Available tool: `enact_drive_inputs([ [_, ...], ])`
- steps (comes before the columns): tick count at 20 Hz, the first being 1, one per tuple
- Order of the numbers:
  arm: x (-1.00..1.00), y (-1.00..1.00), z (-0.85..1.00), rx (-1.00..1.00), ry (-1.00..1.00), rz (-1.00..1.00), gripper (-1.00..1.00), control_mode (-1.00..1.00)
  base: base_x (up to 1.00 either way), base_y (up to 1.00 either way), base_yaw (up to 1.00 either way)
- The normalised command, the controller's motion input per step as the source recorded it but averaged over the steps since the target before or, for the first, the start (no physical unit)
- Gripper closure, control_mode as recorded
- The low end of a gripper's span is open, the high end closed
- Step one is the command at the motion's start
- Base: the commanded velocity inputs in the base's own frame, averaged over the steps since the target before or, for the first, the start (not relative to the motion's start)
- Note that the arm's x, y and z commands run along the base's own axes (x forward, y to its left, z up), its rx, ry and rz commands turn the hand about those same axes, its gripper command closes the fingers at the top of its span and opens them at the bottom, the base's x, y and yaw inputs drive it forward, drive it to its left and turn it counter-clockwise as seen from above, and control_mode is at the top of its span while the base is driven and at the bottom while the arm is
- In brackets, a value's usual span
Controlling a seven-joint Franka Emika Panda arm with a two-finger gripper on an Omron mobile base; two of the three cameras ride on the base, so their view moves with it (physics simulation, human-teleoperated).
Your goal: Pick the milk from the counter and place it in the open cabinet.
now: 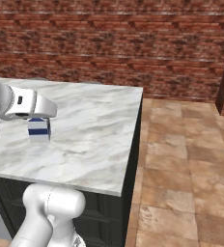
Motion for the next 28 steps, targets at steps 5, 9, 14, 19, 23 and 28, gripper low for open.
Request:
enact_drive_inputs([
  [5,0.0,0.0,0.0,0.0,0.0,0.0,1.0,-1.0,0.0,0.0,0.0],
  [9,0.02,0.0,0.0,0.0,0.02,0.0,1.0,1.0,0.0,0.0,0.0],
  [14,0.0,0.0,0.0,0.0,0.0,0.0,1.0,1.0,-0.07,0.0,0.0],
  [19,0.0,0.0,0.0,0.0,0.0,0.0,1.0,1.0,-0.58,-0.11,-0.06],
  [23,0.0,0.0,0.0,0.0,0.0,0.0,1.0,1.0,-0.66,-0.27,-0.14],
  [28,0.0,0.0,0.0,0.0,0.0,0.0,1.0,1.0,-0.4,-0.27,-0.14],
])
